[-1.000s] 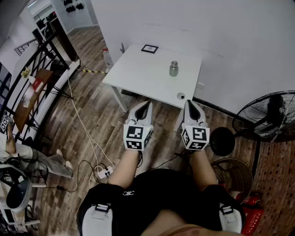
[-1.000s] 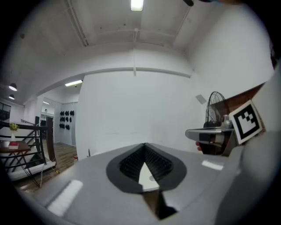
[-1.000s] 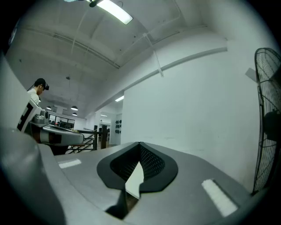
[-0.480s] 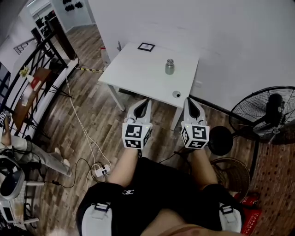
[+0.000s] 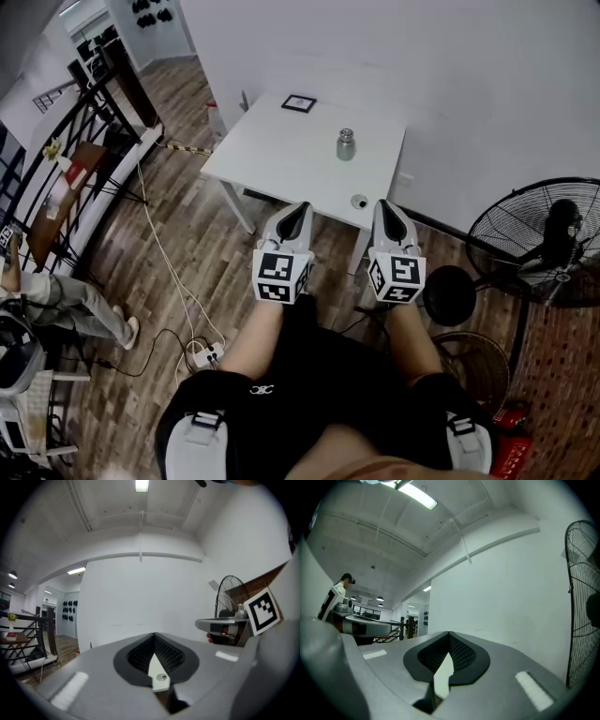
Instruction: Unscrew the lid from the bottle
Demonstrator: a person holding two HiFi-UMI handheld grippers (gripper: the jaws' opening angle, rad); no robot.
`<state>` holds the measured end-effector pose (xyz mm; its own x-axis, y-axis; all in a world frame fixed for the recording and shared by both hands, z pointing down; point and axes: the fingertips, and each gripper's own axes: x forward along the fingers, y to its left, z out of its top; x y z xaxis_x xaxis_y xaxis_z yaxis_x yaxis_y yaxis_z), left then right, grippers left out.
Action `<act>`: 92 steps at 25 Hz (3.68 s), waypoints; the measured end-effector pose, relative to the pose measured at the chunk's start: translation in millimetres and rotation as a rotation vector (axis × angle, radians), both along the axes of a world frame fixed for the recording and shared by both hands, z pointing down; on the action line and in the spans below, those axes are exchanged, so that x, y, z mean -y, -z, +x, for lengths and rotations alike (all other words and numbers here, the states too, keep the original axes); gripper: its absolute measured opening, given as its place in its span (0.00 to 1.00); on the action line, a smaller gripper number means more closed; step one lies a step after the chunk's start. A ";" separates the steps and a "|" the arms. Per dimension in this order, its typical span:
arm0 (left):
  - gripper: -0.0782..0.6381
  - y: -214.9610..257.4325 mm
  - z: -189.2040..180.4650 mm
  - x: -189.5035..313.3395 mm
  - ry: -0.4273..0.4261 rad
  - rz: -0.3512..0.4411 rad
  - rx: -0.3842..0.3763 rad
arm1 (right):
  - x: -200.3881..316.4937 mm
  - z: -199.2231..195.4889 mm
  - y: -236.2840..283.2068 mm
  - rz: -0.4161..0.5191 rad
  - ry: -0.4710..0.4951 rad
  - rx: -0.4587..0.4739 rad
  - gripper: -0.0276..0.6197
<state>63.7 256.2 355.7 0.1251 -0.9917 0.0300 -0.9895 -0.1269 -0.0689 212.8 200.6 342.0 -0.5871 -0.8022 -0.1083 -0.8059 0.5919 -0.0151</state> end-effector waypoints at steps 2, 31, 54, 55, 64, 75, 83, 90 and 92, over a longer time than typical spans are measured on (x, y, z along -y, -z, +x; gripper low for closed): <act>0.18 -2.3 -4.4 15.4 -0.006 0.000 -0.001 | 14.0 -4.6 0.5 0.010 -0.004 0.003 0.05; 0.18 -16.1 -133.6 346.0 -0.241 -0.026 -0.028 | 307.3 -135.8 -25.6 -0.038 -0.171 -0.032 0.05; 0.19 -101.2 -139.9 453.9 -0.399 -0.173 -0.017 | 390.1 -134.8 -93.8 -0.139 -0.318 -0.085 0.05; 0.18 -104.2 -140.9 456.2 -0.404 -0.173 -0.017 | 392.0 -135.5 -95.2 -0.141 -0.323 -0.085 0.05; 0.31 -147.3 -124.3 461.4 -0.556 -0.217 -0.048 | 402.6 -146.3 -110.7 -0.143 -0.314 -0.088 0.11; 0.60 -203.7 -95.8 451.1 -0.728 -0.284 0.040 | 403.5 -181.5 -152.4 -0.244 -0.174 -0.143 0.40; 0.62 -230.9 -75.4 456.9 -0.813 -0.311 0.035 | 406.8 -188.6 -192.5 -0.339 -0.138 -0.222 0.43; 0.63 -269.1 -50.7 476.6 -0.897 -0.346 0.038 | 430.5 -190.6 -226.4 -0.410 -0.143 -0.268 0.43; 0.63 -276.2 -45.8 479.8 -0.913 -0.356 0.040 | 434.7 -193.0 -228.8 -0.424 -0.140 -0.275 0.43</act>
<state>17.9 -223.6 631.9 0.8321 -0.4464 0.3292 -0.4984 -0.8622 0.0908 19.8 -234.1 570.8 -0.4322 -0.8149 0.3863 -0.8848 0.4660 -0.0069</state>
